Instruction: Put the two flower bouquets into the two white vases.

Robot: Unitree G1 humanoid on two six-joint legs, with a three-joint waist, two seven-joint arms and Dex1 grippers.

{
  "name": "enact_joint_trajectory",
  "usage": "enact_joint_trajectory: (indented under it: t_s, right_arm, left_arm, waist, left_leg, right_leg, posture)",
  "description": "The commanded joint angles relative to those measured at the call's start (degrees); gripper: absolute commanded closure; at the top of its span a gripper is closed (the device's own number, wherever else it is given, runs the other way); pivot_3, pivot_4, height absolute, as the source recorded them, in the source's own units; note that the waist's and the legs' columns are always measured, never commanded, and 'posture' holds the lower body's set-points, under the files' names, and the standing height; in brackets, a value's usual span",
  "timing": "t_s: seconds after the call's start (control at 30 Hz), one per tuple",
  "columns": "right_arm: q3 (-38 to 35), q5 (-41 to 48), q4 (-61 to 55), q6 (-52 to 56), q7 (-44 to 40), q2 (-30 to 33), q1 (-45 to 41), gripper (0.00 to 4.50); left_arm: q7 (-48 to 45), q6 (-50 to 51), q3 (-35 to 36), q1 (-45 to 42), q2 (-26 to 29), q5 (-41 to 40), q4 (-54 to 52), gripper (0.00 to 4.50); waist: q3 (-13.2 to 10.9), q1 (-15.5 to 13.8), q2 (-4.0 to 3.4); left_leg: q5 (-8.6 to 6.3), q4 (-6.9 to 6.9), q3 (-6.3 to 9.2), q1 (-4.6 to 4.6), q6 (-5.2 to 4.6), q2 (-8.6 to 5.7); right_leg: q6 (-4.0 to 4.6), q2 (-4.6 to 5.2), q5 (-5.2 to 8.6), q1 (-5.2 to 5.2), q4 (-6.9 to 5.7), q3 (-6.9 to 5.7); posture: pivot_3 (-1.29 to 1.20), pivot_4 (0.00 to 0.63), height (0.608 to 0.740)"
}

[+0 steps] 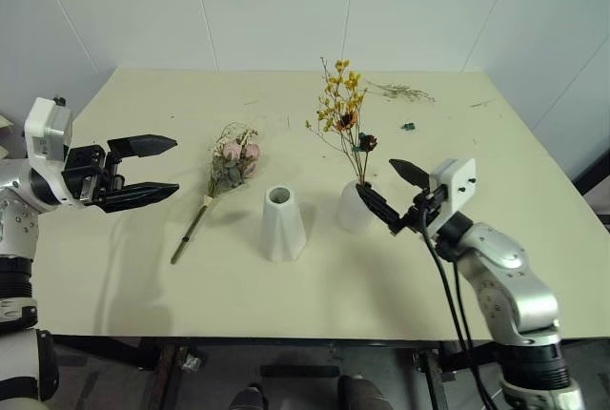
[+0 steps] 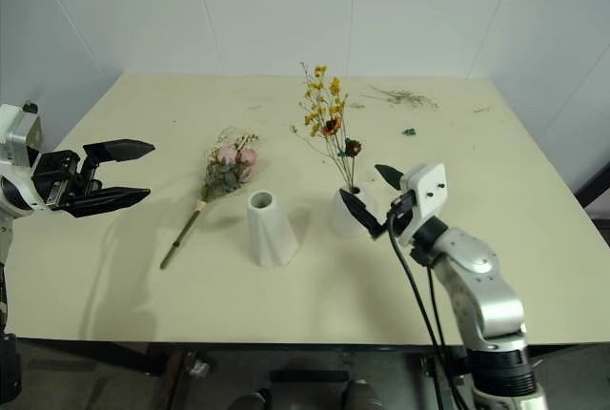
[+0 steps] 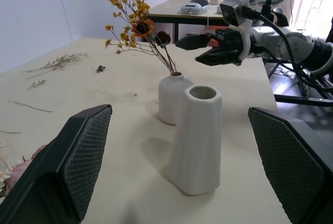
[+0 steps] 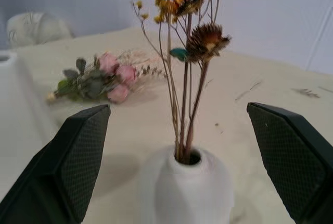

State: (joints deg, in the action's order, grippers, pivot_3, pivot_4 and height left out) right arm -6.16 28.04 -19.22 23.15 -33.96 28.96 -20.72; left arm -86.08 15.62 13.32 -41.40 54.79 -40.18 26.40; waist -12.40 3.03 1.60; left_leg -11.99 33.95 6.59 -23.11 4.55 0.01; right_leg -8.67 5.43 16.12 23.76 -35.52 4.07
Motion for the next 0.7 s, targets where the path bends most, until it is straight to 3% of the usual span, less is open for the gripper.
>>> enact_joint_trajectory:
  t_s: [0.03, 0.3, 0.47, 0.57, 0.7]
  right_arm:
    - [-2.9, 4.4, -4.5, 3.2, -3.9, 4.1, -0.2, 0.04]
    - [-6.0, 14.0, -7.0, 10.4, -17.3, 17.0, 0.1, 0.04]
    - [-8.4, 16.4, -4.8, 10.7, -26.8, 24.2, 1.0, 0.04]
    - [-10.0, 17.2, -2.8, 10.5, -29.8, 26.2, 0.7, 0.04]
    - [-11.0, 17.6, -1.1, 10.2, -32.0, 27.1, 0.2, 0.04]
  left_arm:
    - [-6.4, -1.2, 0.6, -1.3, 0.1, -0.1, 0.5, 0.0]
    - [-0.8, -4.9, 2.3, -0.2, -1.6, 1.9, 1.0, 0.0]
    - [17.1, -6.5, 3.7, 2.6, -2.7, 9.2, -1.0, 0.0]
    - [30.6, -1.1, 4.1, 5.5, -3.5, 13.1, -5.4, 0.0]
    - [36.3, 2.1, 5.3, 8.7, -5.3, 12.8, -10.5, 0.0]
  waist:
    - [0.0, 0.1, 0.01]
    - [0.0, -0.2, 0.02]
    - [0.0, -0.2, 0.02]
    - [0.0, -0.3, 0.05]
    - [0.0, -0.5, 0.05]
  left_leg:
    - [0.0, 0.0, 0.0, 0.01, 0.0, 0.01]
    - [-0.02, 0.01, 0.0, -0.02, -0.03, 0.01]
    - [-0.03, 0.01, -0.01, -0.02, -0.05, 0.02]
    - [-0.04, 0.02, -0.01, -0.01, -0.05, 0.02]
    - [-0.04, 0.07, -0.01, -0.02, -0.05, 0.01]
  right_leg:
    - [0.01, -0.01, 0.01, 0.0, 0.0, -0.01]
    - [0.02, 0.02, 0.02, -0.04, 0.12, -0.07]
    - [0.0, 0.03, 0.01, -0.05, 0.14, -0.07]
    - [-0.03, 0.04, 0.0, -0.07, 0.14, -0.08]
    - [-0.05, 0.05, -0.02, -0.08, 0.14, -0.07]
  posture:
    - [0.0, 0.15, 0.74]
    - [0.0, 0.15, 0.74]
    - [0.0, 0.15, 0.74]
    - [0.0, 0.15, 0.74]
    - [0.0, 0.15, 0.74]
